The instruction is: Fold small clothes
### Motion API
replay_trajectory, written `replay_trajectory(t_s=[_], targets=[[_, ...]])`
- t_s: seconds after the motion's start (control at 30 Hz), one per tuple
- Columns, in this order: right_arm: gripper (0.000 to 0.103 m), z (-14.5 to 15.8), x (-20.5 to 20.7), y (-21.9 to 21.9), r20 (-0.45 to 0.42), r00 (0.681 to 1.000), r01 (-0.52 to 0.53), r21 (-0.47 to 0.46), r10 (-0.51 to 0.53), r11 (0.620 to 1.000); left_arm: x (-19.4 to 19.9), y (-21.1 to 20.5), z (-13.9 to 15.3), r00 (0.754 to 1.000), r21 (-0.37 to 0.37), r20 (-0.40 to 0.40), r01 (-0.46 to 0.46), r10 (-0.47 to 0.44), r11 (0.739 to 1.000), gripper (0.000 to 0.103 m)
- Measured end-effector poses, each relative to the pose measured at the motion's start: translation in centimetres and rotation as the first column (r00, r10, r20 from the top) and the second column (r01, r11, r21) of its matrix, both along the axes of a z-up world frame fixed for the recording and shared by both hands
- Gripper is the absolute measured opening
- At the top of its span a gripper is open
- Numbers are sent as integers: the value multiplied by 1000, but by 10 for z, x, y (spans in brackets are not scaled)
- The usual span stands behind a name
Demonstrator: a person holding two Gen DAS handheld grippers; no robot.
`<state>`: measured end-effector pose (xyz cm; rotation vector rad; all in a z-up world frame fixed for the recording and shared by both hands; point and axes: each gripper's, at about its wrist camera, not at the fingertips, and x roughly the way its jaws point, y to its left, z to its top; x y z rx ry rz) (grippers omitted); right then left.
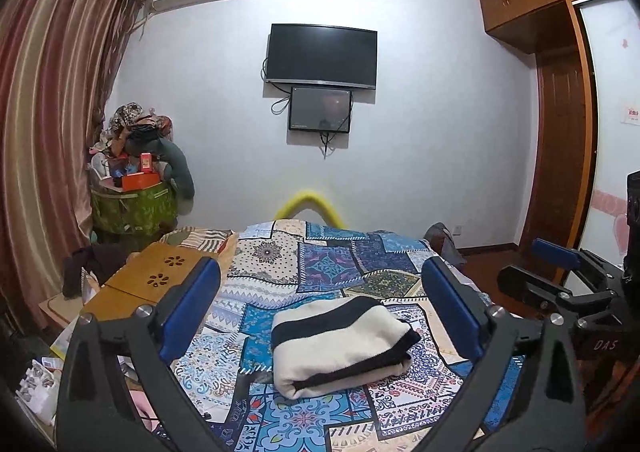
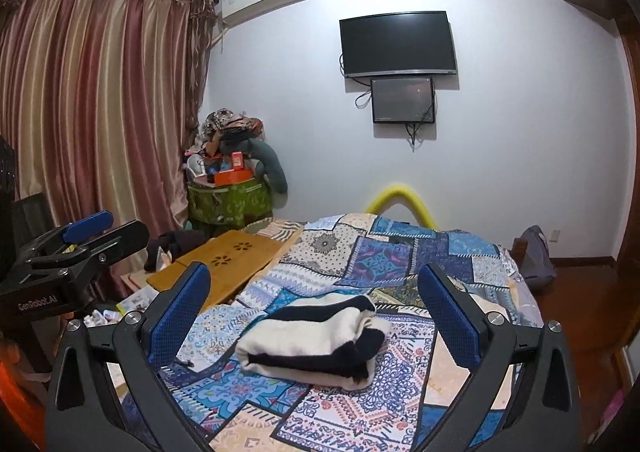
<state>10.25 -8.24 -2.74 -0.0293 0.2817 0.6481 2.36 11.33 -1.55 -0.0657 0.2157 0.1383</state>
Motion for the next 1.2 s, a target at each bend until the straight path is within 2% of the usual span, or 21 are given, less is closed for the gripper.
replay_trajectory(t_s=[1.2], targets=[[103, 1, 0, -7, -39, 999, 16, 25, -15, 1000, 10, 1, -9, 999, -18, -15, 29, -29, 999, 103]])
